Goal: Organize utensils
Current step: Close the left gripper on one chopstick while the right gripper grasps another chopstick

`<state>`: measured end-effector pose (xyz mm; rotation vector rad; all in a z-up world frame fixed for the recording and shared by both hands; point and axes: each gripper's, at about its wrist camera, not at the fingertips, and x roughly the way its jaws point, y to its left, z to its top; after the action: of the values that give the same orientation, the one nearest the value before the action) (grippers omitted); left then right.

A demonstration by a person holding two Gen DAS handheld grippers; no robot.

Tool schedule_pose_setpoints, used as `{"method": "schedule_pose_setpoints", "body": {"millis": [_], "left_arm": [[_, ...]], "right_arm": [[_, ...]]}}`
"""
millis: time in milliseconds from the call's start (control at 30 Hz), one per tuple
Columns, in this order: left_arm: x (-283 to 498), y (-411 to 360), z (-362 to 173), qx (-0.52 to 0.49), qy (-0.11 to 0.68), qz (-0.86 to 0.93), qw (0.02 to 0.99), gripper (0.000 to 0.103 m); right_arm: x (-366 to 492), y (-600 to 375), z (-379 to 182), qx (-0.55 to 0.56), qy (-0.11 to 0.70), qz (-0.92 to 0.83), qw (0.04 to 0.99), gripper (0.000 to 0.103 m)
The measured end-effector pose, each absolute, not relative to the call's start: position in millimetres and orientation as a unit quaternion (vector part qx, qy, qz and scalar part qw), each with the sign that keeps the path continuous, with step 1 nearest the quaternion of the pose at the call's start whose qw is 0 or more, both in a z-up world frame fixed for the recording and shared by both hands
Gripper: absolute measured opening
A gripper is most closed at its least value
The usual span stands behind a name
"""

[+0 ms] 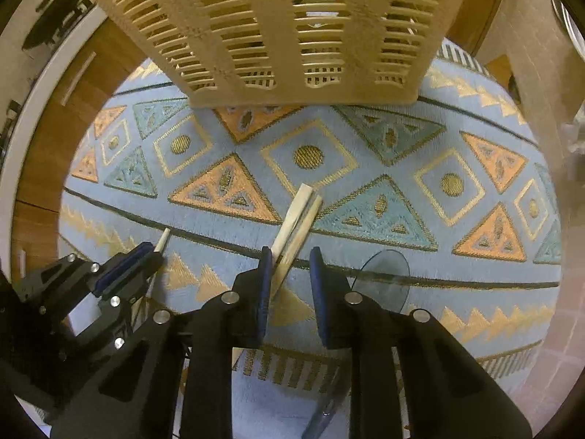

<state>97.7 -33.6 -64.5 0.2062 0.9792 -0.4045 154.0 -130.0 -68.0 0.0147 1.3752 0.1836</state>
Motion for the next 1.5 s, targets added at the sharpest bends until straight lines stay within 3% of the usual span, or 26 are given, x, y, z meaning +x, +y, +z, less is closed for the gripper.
{"method": "schedule_pose_setpoints", "body": {"millis": [233,300,367,400,467,500,767,933,1100,1167,1233,1500], "left_arm": [[98.0,-28.6,-63.2,0.1,0.488,-0.207,0.842,0.01],[101.2,-30.5,-62.6,0.105,0.502,-0.218,0.83,0.016],[105.1,-35.1,-61.6,0.123,0.519,-0.233,0.813,0.018],[108.6,-36.6,-60.9,0.134,0.529,-0.242,0.802,0.018],[116.1,-34.5,-60.7,0.134,0.543,-0.238,0.795,0.004],[118.2,-35.0,-60.4,0.13,0.547,-0.24,0.792,0.004],[133.7,6.0,-42.1,-0.02,0.503,-0.203,0.84,0.004],[149.1,32.7,-46.9,-0.084,0.523,-0.169,0.831,0.005],[141.9,25.5,-51.5,-0.034,0.562,-0.19,0.804,0.006],[137.2,18.4,-53.4,0.004,0.569,-0.194,0.799,0.012],[133.8,7.2,-57.2,0.028,0.582,-0.2,0.788,0.024],[132.6,-24.4,-60.5,0.119,0.582,-0.188,0.782,0.024]], "right_arm": [[159.8,-110.0,-72.9,0.002,0.647,0.098,0.757,0.017],[164.6,-104.7,-73.2,-0.001,0.649,0.111,0.752,0.007],[165.5,-94.3,-72.0,-0.02,0.648,0.144,0.748,0.005],[164.6,-90.1,-71.2,-0.03,0.646,0.162,0.746,0.004],[160.9,-85.6,-69.0,-0.054,0.636,0.176,0.749,0.004],[158.9,-83.7,-68.7,-0.058,0.634,0.177,0.751,0.004],[152.7,-110.6,-73.5,-0.044,0.641,0.175,0.746,0.004],[162.9,-119.9,-74.1,-0.031,0.663,0.176,0.727,0.006],[166.5,-121.6,-72.6,-0.052,0.668,0.18,0.72,0.006],[161.1,-116.5,-72.8,-0.052,0.669,0.174,0.721,0.006],[158.1,-114.4,-72.7,-0.06,0.667,0.174,0.722,0.006],[152.1,-111.3,-75.0,-0.054,0.673,0.179,0.716,0.006]]}}
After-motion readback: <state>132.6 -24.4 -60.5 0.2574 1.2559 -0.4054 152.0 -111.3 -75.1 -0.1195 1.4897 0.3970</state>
